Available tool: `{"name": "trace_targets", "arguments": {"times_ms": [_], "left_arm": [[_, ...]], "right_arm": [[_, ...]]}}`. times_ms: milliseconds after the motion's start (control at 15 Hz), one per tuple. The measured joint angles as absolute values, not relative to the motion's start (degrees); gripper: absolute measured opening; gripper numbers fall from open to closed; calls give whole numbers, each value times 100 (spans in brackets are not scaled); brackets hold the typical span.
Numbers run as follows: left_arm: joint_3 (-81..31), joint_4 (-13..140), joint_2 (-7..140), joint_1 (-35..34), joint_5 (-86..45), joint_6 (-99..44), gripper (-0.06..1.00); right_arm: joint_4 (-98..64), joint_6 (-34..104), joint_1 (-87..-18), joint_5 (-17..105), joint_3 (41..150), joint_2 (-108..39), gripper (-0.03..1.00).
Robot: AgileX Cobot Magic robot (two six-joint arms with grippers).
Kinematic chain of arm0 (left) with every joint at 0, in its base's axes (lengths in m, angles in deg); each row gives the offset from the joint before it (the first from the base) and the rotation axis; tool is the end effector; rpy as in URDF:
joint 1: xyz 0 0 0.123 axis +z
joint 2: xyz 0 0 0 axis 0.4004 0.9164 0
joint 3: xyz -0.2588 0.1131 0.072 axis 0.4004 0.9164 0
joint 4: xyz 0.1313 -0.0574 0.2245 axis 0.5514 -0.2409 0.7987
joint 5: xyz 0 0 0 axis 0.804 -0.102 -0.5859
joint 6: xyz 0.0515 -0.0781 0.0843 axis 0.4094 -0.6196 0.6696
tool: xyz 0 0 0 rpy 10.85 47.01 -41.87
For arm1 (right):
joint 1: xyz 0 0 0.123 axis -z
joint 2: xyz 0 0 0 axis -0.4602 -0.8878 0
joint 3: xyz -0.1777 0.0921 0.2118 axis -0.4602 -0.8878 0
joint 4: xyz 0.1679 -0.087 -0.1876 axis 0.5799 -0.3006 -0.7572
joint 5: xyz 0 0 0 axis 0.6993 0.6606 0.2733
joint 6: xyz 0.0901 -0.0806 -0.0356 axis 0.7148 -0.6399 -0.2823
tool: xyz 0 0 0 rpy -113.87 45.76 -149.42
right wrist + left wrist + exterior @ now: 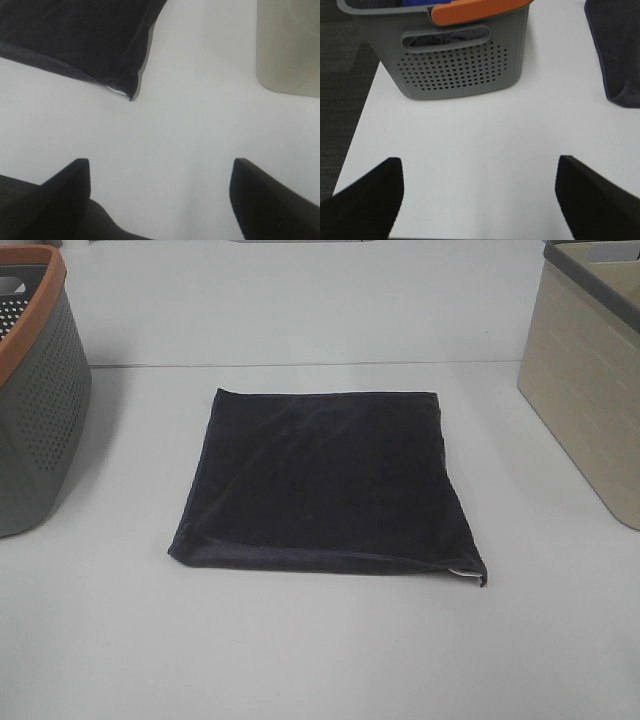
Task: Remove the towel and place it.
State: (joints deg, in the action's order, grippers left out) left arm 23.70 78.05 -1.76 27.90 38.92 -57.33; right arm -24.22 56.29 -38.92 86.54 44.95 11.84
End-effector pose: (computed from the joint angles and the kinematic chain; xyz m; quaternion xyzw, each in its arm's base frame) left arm 0.0383 0.0053 0.2735 0.0026 0.8761 0.0487 0.4797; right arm 0.1092 0.0232 0.2570 -0.1068 0.9147 0.0369 0.3881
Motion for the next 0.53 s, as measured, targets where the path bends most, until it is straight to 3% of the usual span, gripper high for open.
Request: {"name": "trace_targets", "arguments": {"times_ms": [533], "left_arm": [[2542,7828,-446,2790,3553,-5813,76]], "right_arm": [[-2370,5560,-3892,9370,4449,3012,76]]}}
